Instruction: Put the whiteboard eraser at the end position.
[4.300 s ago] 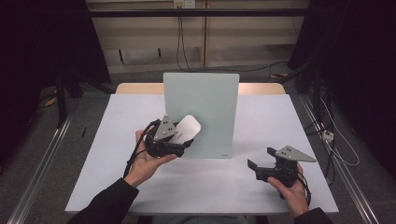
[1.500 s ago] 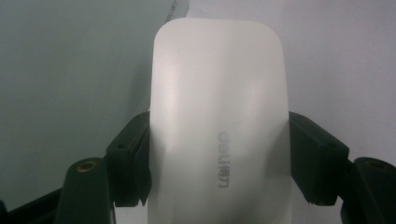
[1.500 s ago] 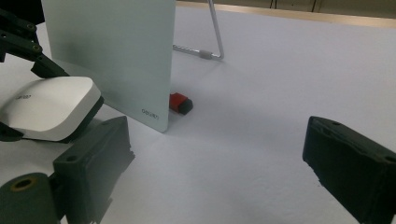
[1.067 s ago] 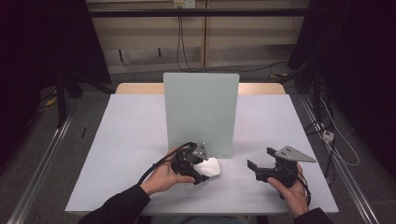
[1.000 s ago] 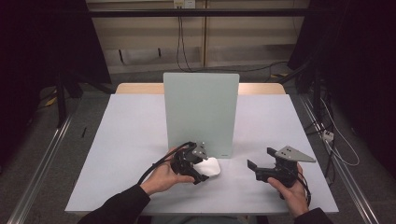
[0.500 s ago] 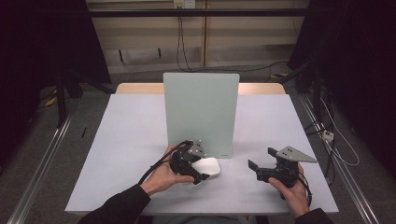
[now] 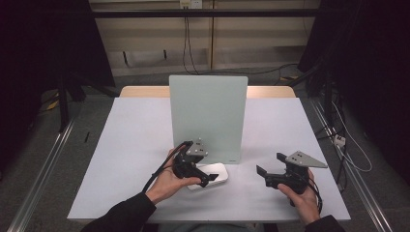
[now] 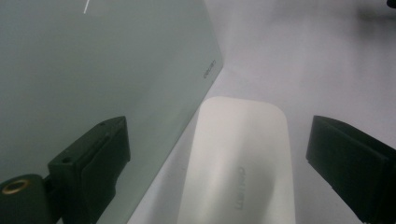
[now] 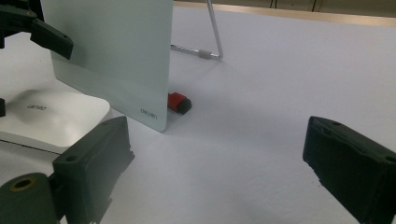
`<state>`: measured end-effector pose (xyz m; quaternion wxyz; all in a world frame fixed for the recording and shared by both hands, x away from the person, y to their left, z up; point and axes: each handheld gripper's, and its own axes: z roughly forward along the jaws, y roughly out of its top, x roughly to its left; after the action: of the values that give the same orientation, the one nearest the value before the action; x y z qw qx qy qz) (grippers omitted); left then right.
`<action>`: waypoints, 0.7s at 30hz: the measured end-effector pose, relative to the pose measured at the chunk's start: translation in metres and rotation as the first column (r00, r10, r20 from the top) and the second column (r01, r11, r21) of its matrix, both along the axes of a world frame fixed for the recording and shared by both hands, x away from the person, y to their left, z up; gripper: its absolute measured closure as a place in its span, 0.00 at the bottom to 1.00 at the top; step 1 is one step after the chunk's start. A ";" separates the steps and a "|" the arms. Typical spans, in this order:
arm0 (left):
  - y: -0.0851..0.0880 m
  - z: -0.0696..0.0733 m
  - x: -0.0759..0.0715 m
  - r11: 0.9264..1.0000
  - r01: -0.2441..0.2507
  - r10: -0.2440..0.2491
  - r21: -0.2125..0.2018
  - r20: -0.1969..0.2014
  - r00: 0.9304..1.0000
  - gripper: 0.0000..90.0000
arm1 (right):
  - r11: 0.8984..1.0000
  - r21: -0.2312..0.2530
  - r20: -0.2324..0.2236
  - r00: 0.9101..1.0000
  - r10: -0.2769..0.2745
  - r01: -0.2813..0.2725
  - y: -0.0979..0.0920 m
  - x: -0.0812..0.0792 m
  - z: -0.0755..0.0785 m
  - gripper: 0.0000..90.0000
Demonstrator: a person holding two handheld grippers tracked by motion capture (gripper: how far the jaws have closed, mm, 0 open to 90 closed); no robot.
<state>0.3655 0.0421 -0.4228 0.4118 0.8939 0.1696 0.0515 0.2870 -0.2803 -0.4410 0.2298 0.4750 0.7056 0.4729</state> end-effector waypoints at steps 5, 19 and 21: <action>0.006 0.004 0.000 0.998 -0.049 0.049 -0.035 -0.007 0.999 0.07 | 1.000 -0.006 -0.002 1.000 0.000 0.000 0.000 0.001 -0.001 0.08; 0.040 0.021 -0.002 0.972 -0.184 0.188 -0.143 0.015 0.982 0.06 | 1.000 -0.007 -0.001 1.000 -0.002 0.002 0.001 0.000 0.000 0.08; 0.045 0.024 -0.004 0.968 -0.195 0.203 -0.156 0.033 0.979 0.06 | 1.000 -0.008 -0.002 1.000 -0.006 0.006 0.001 -0.001 0.000 0.08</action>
<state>0.3616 0.0872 -0.3986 0.4755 0.8368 0.2519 0.1010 0.2864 -0.2788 -0.4409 0.2326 0.4767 0.7063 0.4689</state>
